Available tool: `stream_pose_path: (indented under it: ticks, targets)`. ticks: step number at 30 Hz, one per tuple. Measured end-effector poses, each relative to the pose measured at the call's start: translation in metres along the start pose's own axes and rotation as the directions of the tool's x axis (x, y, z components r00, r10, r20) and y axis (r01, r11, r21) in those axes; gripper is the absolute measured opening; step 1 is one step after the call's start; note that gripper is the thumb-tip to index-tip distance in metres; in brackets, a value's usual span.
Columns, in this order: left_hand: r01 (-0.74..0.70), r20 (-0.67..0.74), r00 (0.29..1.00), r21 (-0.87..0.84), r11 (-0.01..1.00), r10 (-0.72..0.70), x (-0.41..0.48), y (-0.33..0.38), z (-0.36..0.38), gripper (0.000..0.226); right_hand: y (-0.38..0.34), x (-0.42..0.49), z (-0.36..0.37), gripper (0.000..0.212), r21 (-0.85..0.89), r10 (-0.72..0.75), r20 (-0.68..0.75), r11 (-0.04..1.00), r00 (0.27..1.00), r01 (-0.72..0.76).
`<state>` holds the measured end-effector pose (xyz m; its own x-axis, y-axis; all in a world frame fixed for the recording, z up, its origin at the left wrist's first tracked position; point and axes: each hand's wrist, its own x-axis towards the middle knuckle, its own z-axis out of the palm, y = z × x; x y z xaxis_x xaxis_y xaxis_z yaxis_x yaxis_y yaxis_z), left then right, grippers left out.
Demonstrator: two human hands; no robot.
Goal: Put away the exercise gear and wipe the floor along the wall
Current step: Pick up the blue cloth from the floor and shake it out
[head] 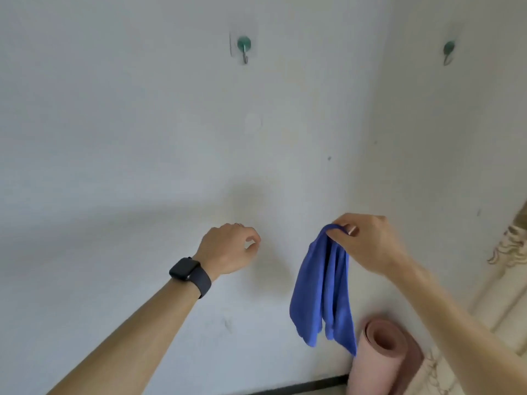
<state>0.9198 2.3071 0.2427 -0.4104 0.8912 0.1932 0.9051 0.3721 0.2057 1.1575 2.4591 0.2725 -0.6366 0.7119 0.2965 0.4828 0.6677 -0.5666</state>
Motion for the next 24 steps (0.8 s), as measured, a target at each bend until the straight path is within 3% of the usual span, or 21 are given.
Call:
stream_pose_path:
  ticks: [9, 15, 18, 20, 24]
  targets:
    - [0.015, -0.169, 0.986, 0.089, 0.996, 0.000, 0.095, -0.023, -0.092, 0.026, -0.066, 0.130, -0.007, 0.011, 0.068, -0.204, -0.027, 0.976, 0.979, 0.206]
    - [-0.003, -0.265, 0.961, -0.295, 0.956, -0.079, 0.129, -0.024, -0.141, 0.027, -0.095, 0.196, -0.020, 0.007, 0.141, -0.346, -0.045, 0.926, 0.937, 0.349]
    - [-0.068, -0.268, 0.963, -0.371, 0.926, -0.036, 0.134, -0.017, -0.158, 0.027, -0.111, 0.219, -0.029, 0.008, 0.192, -0.429, -0.061, 0.881, 0.901, 0.432]
    - [-0.097, -0.271, 0.963, -0.367, 0.925, -0.006, 0.140, -0.013, -0.163, 0.024, -0.120, 0.232, -0.035, 0.009, 0.223, -0.474, -0.069, 0.850, 0.878, 0.477]
    - [-0.095, -0.410, 0.912, -0.219, 0.971, -0.004, 0.155, -0.011, -0.171, 0.015, -0.134, 0.255, -0.045, 0.009, 0.287, -0.527, -0.080, 0.801, 0.846, 0.526]
